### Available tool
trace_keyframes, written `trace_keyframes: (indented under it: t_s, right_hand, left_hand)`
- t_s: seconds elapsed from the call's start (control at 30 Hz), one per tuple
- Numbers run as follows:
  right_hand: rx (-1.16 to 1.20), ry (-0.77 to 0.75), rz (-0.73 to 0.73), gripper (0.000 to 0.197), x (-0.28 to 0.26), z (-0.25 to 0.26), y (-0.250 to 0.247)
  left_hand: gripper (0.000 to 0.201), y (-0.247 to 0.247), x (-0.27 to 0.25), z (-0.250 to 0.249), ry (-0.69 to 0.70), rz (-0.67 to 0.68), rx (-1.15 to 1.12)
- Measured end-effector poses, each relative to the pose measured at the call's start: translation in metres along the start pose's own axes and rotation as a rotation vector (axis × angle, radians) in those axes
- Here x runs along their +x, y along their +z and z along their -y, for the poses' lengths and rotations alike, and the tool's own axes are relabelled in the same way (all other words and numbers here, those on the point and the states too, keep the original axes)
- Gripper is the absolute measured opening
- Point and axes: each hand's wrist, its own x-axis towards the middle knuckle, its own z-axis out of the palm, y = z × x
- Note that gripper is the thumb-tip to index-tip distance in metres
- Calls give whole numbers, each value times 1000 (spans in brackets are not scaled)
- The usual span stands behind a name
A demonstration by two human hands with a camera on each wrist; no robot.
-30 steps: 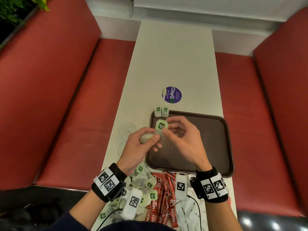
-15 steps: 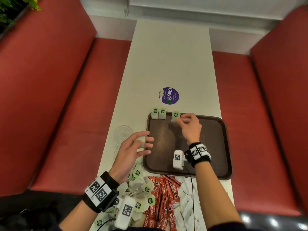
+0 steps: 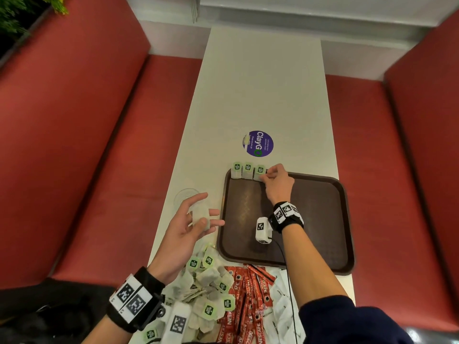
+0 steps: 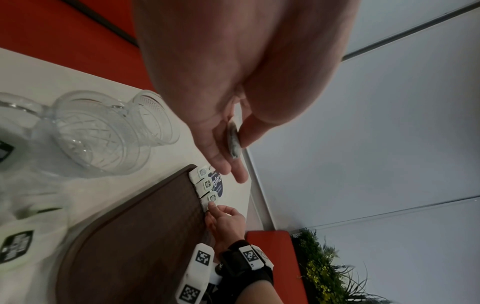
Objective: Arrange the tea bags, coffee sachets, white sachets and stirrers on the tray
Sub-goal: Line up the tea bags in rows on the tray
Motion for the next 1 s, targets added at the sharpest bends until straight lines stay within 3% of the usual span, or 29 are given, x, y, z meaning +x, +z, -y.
trace_keyframes:
  t_s: [0.37, 0.47, 0.53, 0.6, 0.7, 0.8, 0.9, 1.0]
  right_hand:
    - [-42, -18, -30, 28, -15, 19, 6]
    - [-15, -89, -79, 27, -36, 42, -10]
    - [82, -131, 12, 21, -69, 73, -27]
    - [116, -195, 217, 20, -115, 107, -45]
    - [75, -376, 436, 21, -174, 140, -63]
    - [27, -484, 457, 25, -202, 149, -69]
    - [100, -444, 429, 18, -210, 148, -73]
    - [187, -392, 445, 8, -210, 147, -84]
  left_hand:
    - [55, -2, -7, -3, -8, 16, -16]
    - [56, -4, -7, -5, -8, 44, -25]
    - [50, -4, -8, -8, 2, 57, -3]
    - [38, -1, -9, -11, 4, 51, 22]
    - [18, 4, -8, -10, -4, 13, 108]
    - [17, 9, -9, -11, 61, -5, 265]
    - [23, 15, -13, -17, 148, -20, 377]
    - [24, 18, -17, -19, 185, 3, 314]
